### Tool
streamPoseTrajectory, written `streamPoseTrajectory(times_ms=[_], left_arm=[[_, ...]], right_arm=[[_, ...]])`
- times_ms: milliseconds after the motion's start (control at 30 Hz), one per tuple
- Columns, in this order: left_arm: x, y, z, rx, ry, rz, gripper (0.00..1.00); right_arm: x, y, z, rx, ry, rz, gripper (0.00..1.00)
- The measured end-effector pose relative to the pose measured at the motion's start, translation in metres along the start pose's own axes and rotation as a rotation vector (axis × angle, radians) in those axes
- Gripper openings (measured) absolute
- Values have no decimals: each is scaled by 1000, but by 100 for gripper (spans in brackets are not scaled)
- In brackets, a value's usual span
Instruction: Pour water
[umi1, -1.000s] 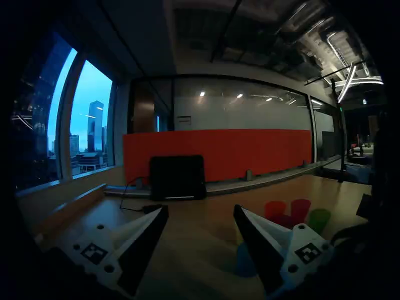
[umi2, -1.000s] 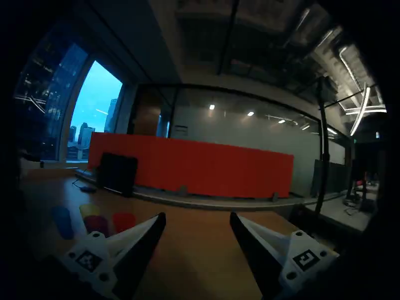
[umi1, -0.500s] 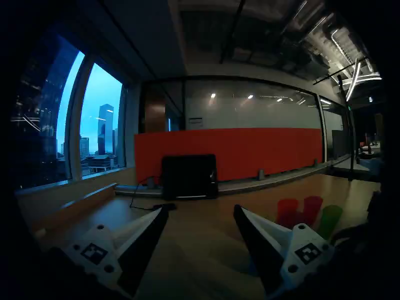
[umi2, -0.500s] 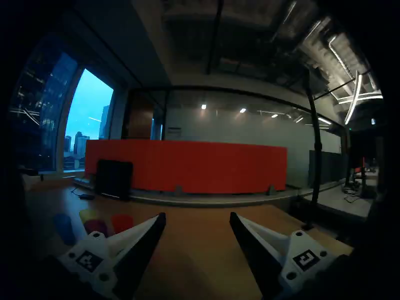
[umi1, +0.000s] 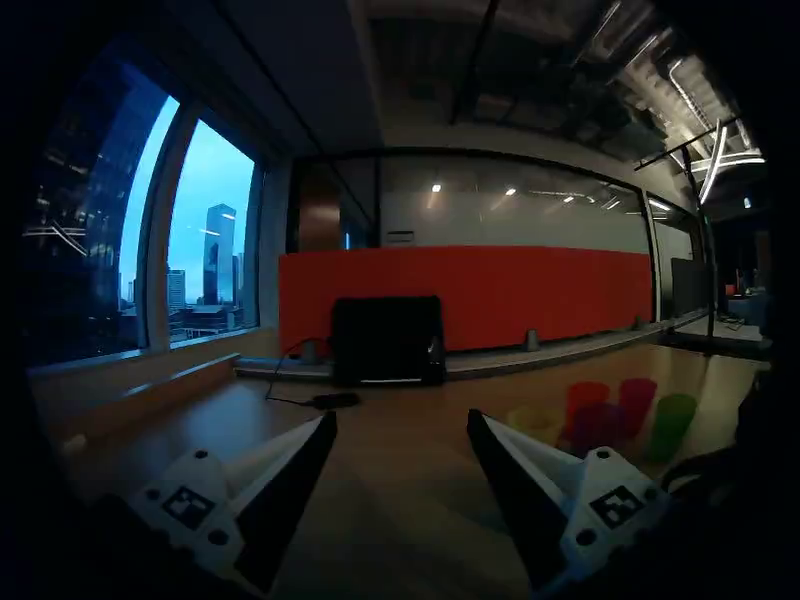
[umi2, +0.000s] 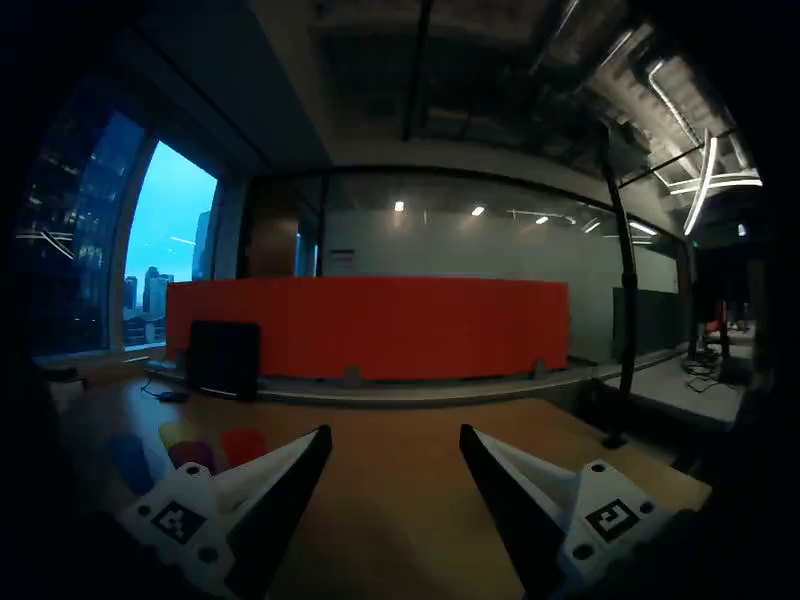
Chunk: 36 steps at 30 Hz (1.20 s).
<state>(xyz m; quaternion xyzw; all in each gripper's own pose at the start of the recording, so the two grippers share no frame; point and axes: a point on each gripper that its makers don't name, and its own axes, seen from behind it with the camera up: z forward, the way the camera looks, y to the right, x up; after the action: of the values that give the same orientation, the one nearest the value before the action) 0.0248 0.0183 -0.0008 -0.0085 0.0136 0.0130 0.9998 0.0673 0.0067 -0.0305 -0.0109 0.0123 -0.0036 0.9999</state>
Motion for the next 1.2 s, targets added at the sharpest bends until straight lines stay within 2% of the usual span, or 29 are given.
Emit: streamPoseTrajectory(times_ms=[467,800,1200], left_arm=[[-17,-11,-3,12,-8,2,97],[-23,-13,-5,7,-16,-27,97],[-23,-13,-3,0,-25,-27,96]], right_arm=[[1,-6,-2,-2,-3,-16,99],[3,-10,-2,0,-2,-15,99],[1,-14,-3,7,-6,-21,99]])
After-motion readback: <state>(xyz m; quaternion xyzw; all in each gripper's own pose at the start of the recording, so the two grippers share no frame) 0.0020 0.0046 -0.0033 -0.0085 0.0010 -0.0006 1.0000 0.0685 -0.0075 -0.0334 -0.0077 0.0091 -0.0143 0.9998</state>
